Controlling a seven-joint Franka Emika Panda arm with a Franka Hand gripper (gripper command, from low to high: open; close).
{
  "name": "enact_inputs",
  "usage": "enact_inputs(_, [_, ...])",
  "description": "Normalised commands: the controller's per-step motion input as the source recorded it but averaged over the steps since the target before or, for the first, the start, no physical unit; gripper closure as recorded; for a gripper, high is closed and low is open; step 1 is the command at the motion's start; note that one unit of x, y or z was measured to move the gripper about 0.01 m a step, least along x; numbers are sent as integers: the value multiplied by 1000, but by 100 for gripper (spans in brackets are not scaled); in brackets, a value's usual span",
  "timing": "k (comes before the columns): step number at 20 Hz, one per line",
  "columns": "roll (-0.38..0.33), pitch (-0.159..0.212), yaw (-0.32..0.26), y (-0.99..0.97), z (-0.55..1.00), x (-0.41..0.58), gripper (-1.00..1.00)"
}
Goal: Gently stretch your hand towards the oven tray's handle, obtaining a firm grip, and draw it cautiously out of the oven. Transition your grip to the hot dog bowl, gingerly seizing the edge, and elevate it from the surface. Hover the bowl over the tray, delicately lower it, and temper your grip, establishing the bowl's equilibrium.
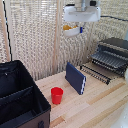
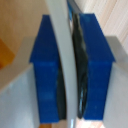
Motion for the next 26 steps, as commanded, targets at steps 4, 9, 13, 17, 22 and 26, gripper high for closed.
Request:
enact_inputs(4, [0,-77,-70,-989,15,-13,100])
enact_inputs(9, [0,-65,-63,-994,0,-78,100])
enact_inputs(13, [6,-50,-52,-999,-11,-141,100])
enact_inputs(17, [20,-38,-53,-983,-105,-179,100])
enact_inputs(22, [42,0,-62,-925,-327,-185,100])
enact_inputs(26, [31,0,-57,-746,-409,-107,100])
